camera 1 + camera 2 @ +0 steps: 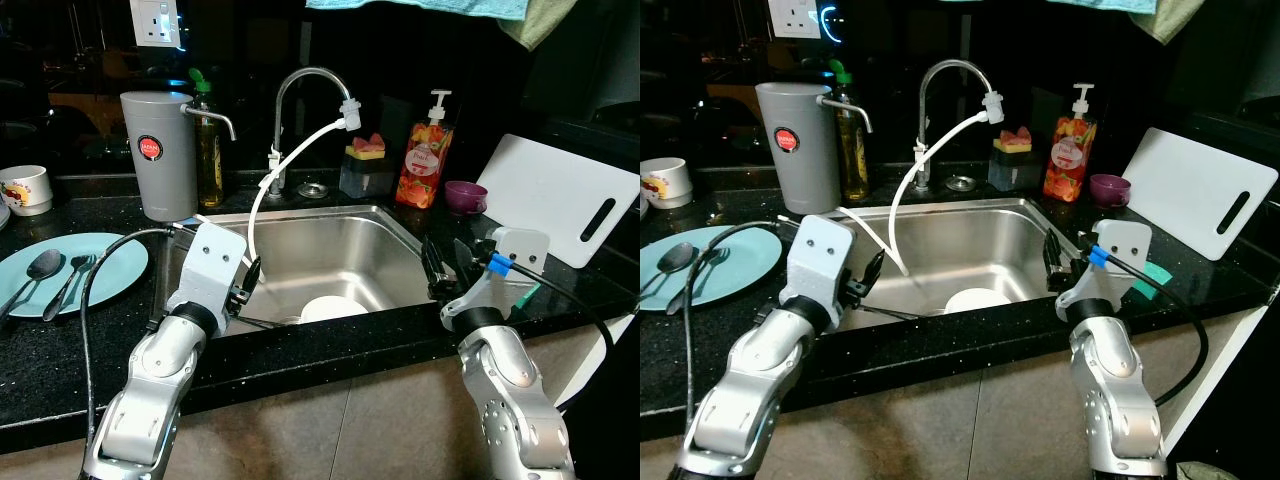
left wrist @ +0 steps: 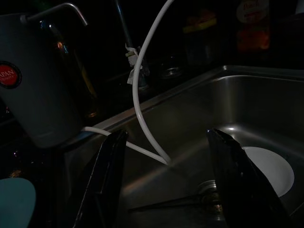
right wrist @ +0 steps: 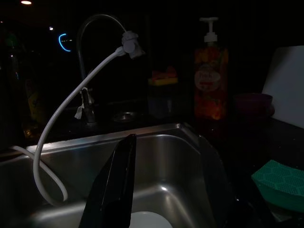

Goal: Kitchen organization

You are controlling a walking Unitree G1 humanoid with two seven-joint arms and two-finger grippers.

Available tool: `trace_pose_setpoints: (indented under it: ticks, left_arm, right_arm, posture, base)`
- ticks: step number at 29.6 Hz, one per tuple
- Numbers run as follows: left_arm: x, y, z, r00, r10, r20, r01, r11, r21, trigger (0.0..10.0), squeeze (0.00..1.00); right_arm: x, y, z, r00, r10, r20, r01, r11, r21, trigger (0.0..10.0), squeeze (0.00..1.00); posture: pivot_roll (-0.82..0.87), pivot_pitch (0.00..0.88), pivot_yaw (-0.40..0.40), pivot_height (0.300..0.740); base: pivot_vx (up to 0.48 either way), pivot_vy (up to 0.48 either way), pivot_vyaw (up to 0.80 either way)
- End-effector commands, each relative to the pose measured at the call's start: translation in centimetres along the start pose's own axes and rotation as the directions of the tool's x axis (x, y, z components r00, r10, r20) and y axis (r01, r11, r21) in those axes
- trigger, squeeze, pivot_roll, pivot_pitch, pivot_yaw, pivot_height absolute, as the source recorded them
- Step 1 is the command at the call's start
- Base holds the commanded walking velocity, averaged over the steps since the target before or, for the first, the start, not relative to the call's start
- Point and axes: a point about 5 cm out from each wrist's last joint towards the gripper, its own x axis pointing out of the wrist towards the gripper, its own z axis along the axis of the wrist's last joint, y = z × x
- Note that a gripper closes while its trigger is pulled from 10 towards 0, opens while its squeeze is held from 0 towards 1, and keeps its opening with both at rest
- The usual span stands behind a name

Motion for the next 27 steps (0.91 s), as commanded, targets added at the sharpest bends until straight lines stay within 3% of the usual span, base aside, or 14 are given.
trace_pose_setpoints:
  ticks: [1,27]
  left_arm:
    - [0.13,-0.39,0.08,1.000,-0.017,0.002,0.017,1.000,0.002,10.0,0.00]
    - [0.07,-0.48,0.22,1.000,-0.016,0.006,0.016,1.000,-0.005,10.0,0.00]
  right_arm:
    - [-0.02,0.01,0.22,1.000,0.003,0.007,-0.003,1.000,-0.011,10.0,0.00]
    - [-0.08,0.03,0.26,1.000,0.006,0.003,-0.006,1.000,-0.016,10.0,0.00]
  posture:
    - [0.17,0.007,-0.098,0.740]
    - [0.17,0.013,-0.101,0.740]
  base:
    - [0.000,0.000,0.00]
    - [0.000,0.000,0.00]
